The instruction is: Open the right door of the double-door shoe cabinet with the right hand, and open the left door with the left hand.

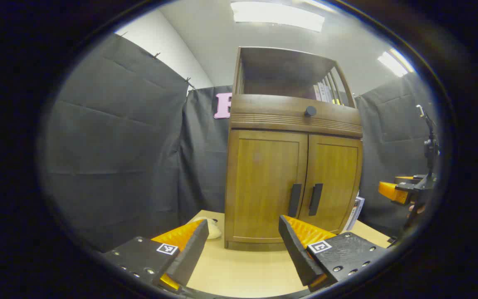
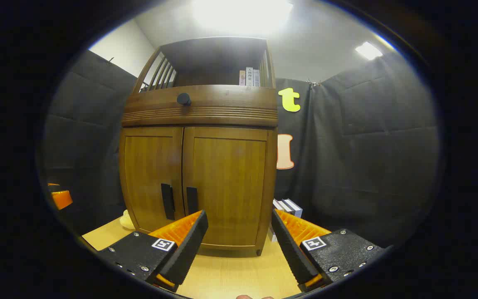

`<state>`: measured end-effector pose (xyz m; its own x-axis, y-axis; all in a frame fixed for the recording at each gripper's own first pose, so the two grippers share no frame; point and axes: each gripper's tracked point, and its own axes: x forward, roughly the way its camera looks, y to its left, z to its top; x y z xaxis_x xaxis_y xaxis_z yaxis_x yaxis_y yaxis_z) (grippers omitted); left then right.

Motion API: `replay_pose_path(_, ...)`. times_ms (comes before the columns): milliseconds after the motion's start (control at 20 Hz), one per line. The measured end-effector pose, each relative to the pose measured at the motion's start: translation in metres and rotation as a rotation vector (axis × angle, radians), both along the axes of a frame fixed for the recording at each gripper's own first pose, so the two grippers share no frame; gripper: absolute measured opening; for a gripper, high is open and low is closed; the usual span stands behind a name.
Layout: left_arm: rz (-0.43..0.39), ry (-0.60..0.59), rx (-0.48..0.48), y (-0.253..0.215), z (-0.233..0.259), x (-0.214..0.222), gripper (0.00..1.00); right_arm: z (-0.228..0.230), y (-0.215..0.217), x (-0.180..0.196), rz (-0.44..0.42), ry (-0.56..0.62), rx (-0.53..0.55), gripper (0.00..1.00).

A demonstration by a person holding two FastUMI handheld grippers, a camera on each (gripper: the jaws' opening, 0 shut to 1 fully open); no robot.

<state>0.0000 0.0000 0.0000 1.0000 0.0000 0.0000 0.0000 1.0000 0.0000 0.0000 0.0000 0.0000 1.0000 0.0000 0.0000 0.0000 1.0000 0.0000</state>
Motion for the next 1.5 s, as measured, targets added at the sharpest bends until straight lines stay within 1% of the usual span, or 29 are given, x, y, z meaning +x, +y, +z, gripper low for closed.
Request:
replay_pose_path(100,0.021,-0.004,-0.001,0.000,-0.002,-0.004,0.97,0.004,0.008,0.000,0.019,-0.006,0.005,0.95)
replay_pose_path(150,0.026,-0.009,-0.002,0.000,-0.001,-0.004,1.00,0.006,0.012,0.001,0.025,-0.009,-0.004,0.95)
replay_pose_path(200,0.032,-0.012,0.000,0.001,-0.002,-0.005,0.97,0.005,0.014,0.001,0.030,-0.008,-0.012,0.95)
replay_pose_path(250,0.036,-0.013,0.003,0.001,-0.003,-0.006,1.00,0.005,0.017,0.002,0.036,-0.005,-0.015,0.95)
replay_pose_path(350,0.032,-0.008,0.003,0.001,-0.003,-0.006,1.00,0.001,0.018,0.002,0.043,0.005,-0.008,0.96)
replay_pose_path(550,0.021,0.006,-0.012,0.000,-0.005,-0.007,1.00,0.000,0.016,0.003,0.027,0.011,-0.004,0.95)
replay_pose_path(600,0.022,0.009,-0.012,0.000,-0.005,-0.008,0.97,-0.002,0.015,0.004,0.023,0.016,-0.003,0.95)
replay_pose_path(650,0.021,0.010,-0.012,0.000,-0.004,-0.008,1.00,-0.004,0.015,0.004,0.020,0.022,-0.001,0.95)
replay_pose_path(750,0.019,0.012,-0.011,0.000,-0.004,-0.008,1.00,-0.006,0.016,0.006,0.016,0.035,0.006,0.95)
replay_pose_path(800,0.019,0.013,-0.011,0.000,-0.004,-0.008,0.97,-0.006,0.017,0.007,0.017,0.039,0.013,0.95)
replay_pose_path(900,0.023,0.018,-0.013,0.000,-0.004,-0.008,0.97,-0.007,0.019,0.009,0.018,0.046,0.024,0.95)
replay_pose_path(950,0.025,0.019,-0.015,0.001,-0.007,-0.007,1.00,-0.010,0.020,0.011,0.020,0.057,0.034,0.95)
replay_pose_path(1000,0.027,0.021,-0.017,0.002,-0.007,-0.006,0.97,-0.012,0.023,0.013,0.025,0.066,0.047,0.96)
replay_pose_path(1050,0.027,0.028,-0.019,0.003,-0.008,-0.007,1.00,-0.012,0.025,0.016,0.027,0.071,0.057,0.96)
replay_pose_path(1100,0.025,0.033,-0.019,0.004,-0.008,-0.008,1.00,-0.010,0.026,0.019,0.027,0.074,0.060,0.96)
replay_pose_path(1150,0.025,0.036,-0.018,0.004,-0.008,-0.008,0.97,-0.009,0.027,0.023,0.027,0.072,0.058,0.95)
replay_pose_path(1400,0.035,0.057,-0.024,0.005,-0.012,-0.009,0.97,0.004,0.035,0.050,0.049,0.053,0.033,0.95)
replay_pose_path(1500,0.038,0.056,-0.047,0.006,-0.012,-0.009,0.97,0.009,0.043,0.063,0.069,0.050,0.024,0.95)
